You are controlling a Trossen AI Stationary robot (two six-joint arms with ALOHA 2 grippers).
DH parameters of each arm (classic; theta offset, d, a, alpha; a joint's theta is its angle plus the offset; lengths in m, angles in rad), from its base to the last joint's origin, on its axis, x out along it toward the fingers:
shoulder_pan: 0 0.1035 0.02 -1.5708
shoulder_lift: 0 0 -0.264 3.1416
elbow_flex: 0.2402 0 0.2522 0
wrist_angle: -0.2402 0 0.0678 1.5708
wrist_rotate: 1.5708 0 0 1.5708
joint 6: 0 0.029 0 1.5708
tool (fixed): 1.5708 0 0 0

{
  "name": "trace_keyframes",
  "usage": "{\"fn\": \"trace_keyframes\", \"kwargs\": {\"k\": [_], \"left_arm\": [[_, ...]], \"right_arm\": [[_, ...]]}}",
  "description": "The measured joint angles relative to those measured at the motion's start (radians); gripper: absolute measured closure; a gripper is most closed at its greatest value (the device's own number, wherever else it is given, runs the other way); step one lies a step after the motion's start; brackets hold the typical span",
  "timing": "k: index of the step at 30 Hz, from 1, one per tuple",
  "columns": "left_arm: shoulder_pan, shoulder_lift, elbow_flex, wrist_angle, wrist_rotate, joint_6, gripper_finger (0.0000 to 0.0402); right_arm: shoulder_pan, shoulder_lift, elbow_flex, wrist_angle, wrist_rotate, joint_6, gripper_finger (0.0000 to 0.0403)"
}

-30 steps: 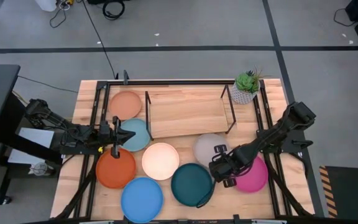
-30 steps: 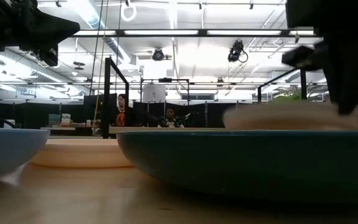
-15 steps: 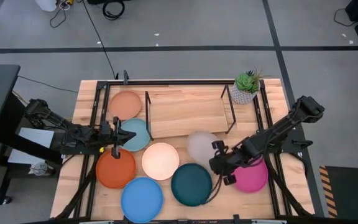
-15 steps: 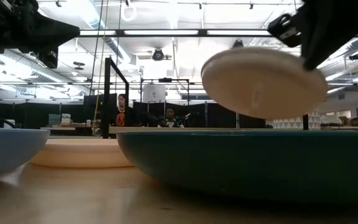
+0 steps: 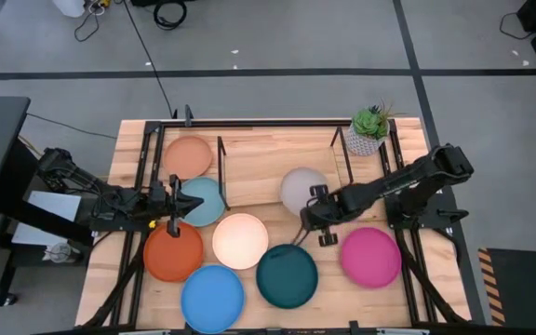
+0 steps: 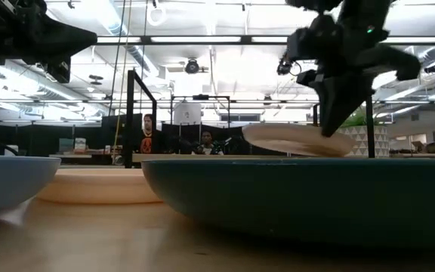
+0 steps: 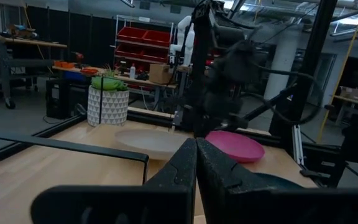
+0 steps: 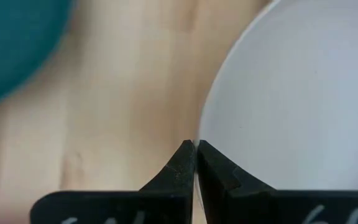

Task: Place and stack plates onto a shelf
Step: Put the gray plate on the shelf

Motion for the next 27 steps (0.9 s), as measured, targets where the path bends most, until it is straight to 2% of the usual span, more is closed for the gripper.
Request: {"fn": "trace_keyframes", "kwargs": {"k": [12, 20, 27], "left_arm": [[0.0, 0.0, 0.0, -0.001, 0.0, 0.005, 0.0386], [0.0, 0.0, 0.0, -0.001, 0.0, 0.004, 0.0386], [0.0, 0.0, 0.0, -0.001, 0.0, 0.004, 0.0386]], "right_arm": [[-0.156, -0.002, 0.0, -0.028, -0.002, -0.049, 0.0387], [-0.19, -0.002, 0.0, -0.032, -0.02, -0.065, 0.0387], [-0.2, -0.001, 0.0, -0.033, 0.006, -0.081, 0.0376]]}}
